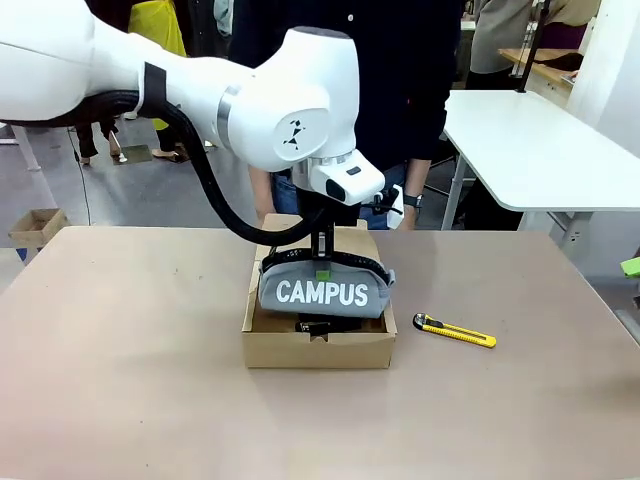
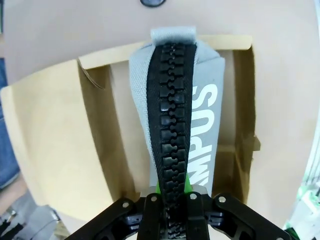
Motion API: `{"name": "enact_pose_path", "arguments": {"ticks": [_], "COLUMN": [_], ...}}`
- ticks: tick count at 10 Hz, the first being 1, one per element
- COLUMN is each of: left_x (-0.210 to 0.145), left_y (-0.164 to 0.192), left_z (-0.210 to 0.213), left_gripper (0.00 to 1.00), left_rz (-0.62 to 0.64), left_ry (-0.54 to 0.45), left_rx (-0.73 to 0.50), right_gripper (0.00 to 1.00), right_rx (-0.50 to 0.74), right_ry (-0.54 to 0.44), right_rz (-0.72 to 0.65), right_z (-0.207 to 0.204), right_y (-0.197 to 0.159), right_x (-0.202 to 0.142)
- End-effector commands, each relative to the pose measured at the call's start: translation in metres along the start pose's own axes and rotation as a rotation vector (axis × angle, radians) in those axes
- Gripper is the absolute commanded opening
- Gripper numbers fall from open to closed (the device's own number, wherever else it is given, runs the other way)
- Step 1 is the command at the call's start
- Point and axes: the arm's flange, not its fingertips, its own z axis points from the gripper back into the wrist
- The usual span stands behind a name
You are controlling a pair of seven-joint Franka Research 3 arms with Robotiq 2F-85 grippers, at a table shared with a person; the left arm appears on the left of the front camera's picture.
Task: Pack the items into the box.
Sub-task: Pick up the item indicated by the person and place it inside the Mailer Box.
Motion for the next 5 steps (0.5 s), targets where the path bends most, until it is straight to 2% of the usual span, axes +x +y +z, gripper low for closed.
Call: {"name": "enact_pose_path", "arguments": {"ticks": [1, 5], "left_x": [-0.005, -0.004], "left_y": [-0.008, -0.008], "left_z": [-0.016, -0.036], "left_gripper": [0.1, 0.1], "left_rz": [0.033, -0.023], "left_ry": [-0.026, 0.015], "left_rx": [-0.024, -0.057], "right_gripper": [1.0, 1.0], "right_rx": [-0.005, -0.005], "right_ry": [0.009, 0.009], "right_rz": [0.018, 0.018], "right_z": [0.002, 0.002], "right_y": [-0.002, -0.002], "right_x": [-0.002, -0.002]}}
